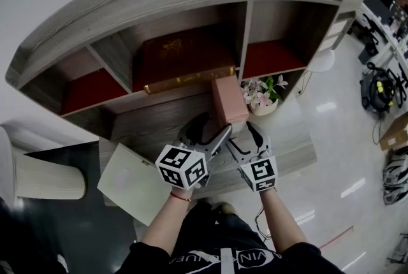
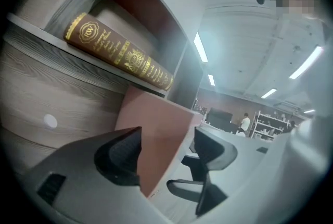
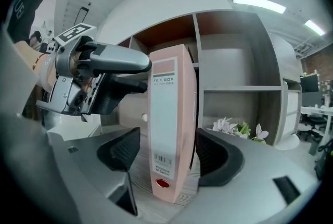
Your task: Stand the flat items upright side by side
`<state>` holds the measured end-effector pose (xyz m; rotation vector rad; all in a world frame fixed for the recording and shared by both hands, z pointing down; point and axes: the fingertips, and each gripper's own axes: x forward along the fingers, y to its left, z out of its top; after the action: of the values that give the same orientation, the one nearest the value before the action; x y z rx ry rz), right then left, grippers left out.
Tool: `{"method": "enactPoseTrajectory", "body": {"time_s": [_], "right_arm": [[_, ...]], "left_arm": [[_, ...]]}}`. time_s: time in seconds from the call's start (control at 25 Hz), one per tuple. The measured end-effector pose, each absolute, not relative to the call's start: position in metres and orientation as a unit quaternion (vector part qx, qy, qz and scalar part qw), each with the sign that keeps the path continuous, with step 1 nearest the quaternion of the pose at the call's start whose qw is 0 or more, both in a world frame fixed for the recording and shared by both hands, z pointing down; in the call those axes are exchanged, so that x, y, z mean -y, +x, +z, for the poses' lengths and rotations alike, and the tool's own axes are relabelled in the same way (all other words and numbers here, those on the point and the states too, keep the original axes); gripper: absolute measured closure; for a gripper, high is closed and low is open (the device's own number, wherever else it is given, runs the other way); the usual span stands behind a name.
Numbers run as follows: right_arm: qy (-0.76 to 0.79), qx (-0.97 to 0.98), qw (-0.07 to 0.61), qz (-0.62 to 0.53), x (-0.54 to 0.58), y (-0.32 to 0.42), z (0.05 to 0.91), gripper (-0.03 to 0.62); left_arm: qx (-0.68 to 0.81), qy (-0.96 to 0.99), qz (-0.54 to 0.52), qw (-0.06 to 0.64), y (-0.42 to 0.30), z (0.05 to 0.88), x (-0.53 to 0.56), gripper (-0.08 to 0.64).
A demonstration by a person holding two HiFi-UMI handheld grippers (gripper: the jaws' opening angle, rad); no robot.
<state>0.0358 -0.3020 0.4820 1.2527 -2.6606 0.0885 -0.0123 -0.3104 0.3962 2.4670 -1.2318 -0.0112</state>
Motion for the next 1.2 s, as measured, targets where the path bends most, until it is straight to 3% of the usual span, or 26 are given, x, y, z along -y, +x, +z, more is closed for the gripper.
{"method": "enactPoseTrajectory", "body": {"time_s": [0.6, 1.2], "right_arm": [[0.359, 0.927, 0.103, 0.035, 0.25, 0.033, 0.477, 0.247], [0.178, 0.978, 0.104, 0.04, 0.177, -0.076, 0.484, 0.247]], "left_arm": [[0.552, 0.814, -0.023, 0.181, -0.088, 0.394, 0.247, 0.247], [0.721, 0.667, -0.061, 0.177, -0.212, 0.416, 0.113, 0.247]]}}
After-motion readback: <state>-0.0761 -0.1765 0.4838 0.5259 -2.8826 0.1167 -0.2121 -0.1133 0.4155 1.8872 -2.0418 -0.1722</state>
